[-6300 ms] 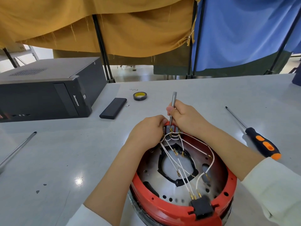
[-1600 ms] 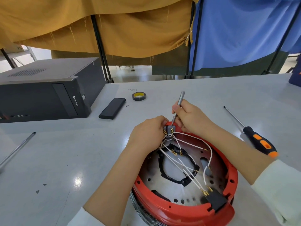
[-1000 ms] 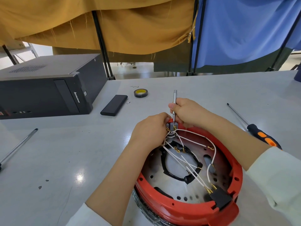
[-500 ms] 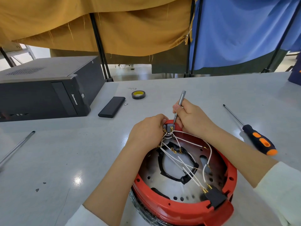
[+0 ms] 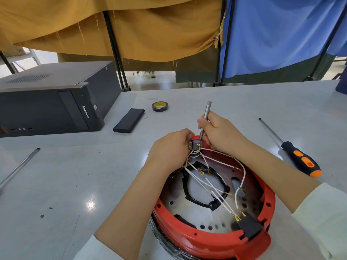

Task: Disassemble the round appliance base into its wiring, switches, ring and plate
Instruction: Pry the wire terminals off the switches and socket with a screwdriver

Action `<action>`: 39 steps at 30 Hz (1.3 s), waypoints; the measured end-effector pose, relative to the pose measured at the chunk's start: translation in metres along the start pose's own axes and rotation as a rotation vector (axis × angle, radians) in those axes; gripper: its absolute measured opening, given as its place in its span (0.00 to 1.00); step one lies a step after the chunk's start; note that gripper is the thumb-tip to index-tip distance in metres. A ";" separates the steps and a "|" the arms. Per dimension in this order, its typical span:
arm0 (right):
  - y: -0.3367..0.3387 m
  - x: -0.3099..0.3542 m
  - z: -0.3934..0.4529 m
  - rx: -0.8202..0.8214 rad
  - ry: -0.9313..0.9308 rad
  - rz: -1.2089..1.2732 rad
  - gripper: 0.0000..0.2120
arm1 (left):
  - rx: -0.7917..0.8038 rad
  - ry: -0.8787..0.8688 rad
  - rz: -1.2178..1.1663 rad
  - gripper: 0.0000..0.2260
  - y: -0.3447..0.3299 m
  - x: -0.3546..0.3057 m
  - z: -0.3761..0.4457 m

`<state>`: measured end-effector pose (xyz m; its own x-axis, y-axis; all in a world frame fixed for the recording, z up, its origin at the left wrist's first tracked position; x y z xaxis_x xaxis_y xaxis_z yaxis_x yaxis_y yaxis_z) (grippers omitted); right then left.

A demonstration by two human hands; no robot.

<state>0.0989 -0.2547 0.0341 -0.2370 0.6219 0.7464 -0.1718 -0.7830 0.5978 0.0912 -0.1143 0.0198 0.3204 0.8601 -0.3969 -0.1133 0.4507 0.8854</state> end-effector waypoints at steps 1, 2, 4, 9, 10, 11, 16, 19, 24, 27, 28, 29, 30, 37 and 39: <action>-0.001 0.000 0.003 0.012 -0.029 -0.007 0.12 | -0.001 -0.001 0.002 0.13 0.000 0.000 0.000; -0.001 0.001 0.007 0.032 -0.067 -0.011 0.12 | -0.001 -0.002 0.006 0.13 0.000 0.000 0.000; -0.003 0.002 0.015 0.090 -0.160 0.014 0.13 | 0.002 -0.002 0.010 0.14 -0.001 0.000 0.000; -0.008 0.004 0.026 0.229 -0.285 0.035 0.14 | 0.010 0.006 0.002 0.13 0.000 0.000 0.001; -0.008 0.004 0.027 0.241 -0.291 0.036 0.14 | 0.012 0.005 0.005 0.13 0.000 -0.001 0.001; -0.008 0.004 0.028 0.249 -0.290 0.028 0.14 | 0.013 0.005 0.007 0.13 0.000 -0.001 0.001; -0.007 0.002 0.023 0.199 -0.236 0.066 0.14 | 0.012 0.005 -0.001 0.13 0.001 -0.001 0.000; -0.003 -0.002 0.011 0.020 -0.087 0.063 0.13 | 0.007 0.008 -0.012 0.13 0.000 0.000 0.000; -0.003 0.001 0.005 0.026 0.019 0.027 0.12 | -0.001 0.005 -0.006 0.13 -0.001 0.001 0.001; -0.004 0.002 0.005 0.027 0.020 -0.001 0.12 | -0.009 0.007 -0.006 0.12 -0.001 0.001 0.001; -0.004 0.002 0.006 0.027 0.007 -0.001 0.12 | -0.009 0.005 -0.003 0.12 -0.001 0.001 0.001; -0.003 0.002 0.008 0.034 -0.014 -0.004 0.12 | -0.006 0.004 -0.002 0.13 -0.001 0.001 0.002; -0.004 0.002 0.009 0.053 -0.040 -0.018 0.13 | -0.004 0.001 -0.002 0.13 -0.001 0.001 0.002; -0.009 0.005 0.014 0.116 -0.121 -0.069 0.14 | -0.001 -0.006 0.007 0.12 -0.001 0.002 0.002; -0.008 0.002 0.010 0.073 -0.152 0.095 0.14 | -0.007 -0.007 -0.011 0.12 0.000 0.002 0.002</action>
<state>0.1096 -0.2470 0.0340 -0.1012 0.5443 0.8328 -0.0846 -0.8388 0.5379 0.0937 -0.1132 0.0192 0.3285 0.8532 -0.4052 -0.1163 0.4622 0.8791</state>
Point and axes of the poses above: each hand's wrist, its own z-axis towards the middle knuckle, its own y-axis out of the back of the hand, x = y × z, the point moved 3 cm from there along z, towards the middle knuckle, and after that the axes turned 4 degrees about -x, right-handed, at the moved point
